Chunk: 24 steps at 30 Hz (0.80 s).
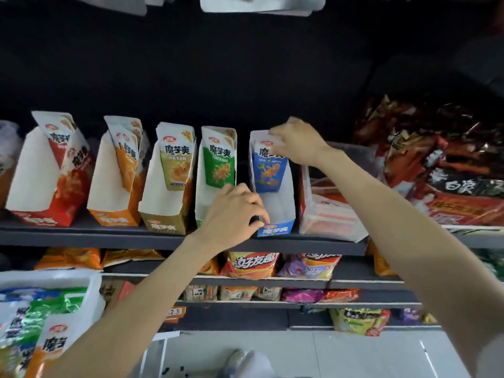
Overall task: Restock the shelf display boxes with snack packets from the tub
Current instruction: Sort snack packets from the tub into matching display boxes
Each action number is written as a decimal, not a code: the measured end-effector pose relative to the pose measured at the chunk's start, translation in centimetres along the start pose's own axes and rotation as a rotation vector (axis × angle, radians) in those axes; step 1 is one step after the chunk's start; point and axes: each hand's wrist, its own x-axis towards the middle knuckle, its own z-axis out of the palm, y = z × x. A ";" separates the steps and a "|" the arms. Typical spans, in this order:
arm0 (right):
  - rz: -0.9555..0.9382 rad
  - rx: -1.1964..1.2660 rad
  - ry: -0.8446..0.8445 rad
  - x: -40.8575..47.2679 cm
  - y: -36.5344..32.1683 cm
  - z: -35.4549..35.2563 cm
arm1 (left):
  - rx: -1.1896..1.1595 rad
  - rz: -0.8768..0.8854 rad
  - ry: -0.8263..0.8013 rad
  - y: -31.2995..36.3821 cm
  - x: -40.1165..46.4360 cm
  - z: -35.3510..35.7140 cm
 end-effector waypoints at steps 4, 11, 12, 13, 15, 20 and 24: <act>0.040 0.093 0.046 1.5 1.0 0.9 | -0.010 -0.002 -0.020 -0.4 0.3 -0.1; 0.018 0.194 0.321 0.1 1.7 1.8 | -0.042 -0.023 0.022 -0.5 -0.3 0.3; 0.012 0.208 0.336 -0.5 1.4 1.7 | -0.053 -0.036 0.041 -0.5 -0.5 0.3; 0.004 0.224 0.358 -1.4 1.1 1.6 | -0.075 -0.056 0.058 -0.5 -0.8 0.3; -0.005 0.270 0.420 -3.4 -0.1 1.7 | -0.120 -0.101 0.116 -0.2 -1.5 -0.1; -0.032 0.344 0.606 -9.4 -5.4 2.5 | -0.295 -0.219 0.537 1.5 -5.3 -2.3; -0.085 0.472 0.731 -13.7 -10.6 4.3 | -0.304 -0.324 0.677 3.4 -11.1 -4.9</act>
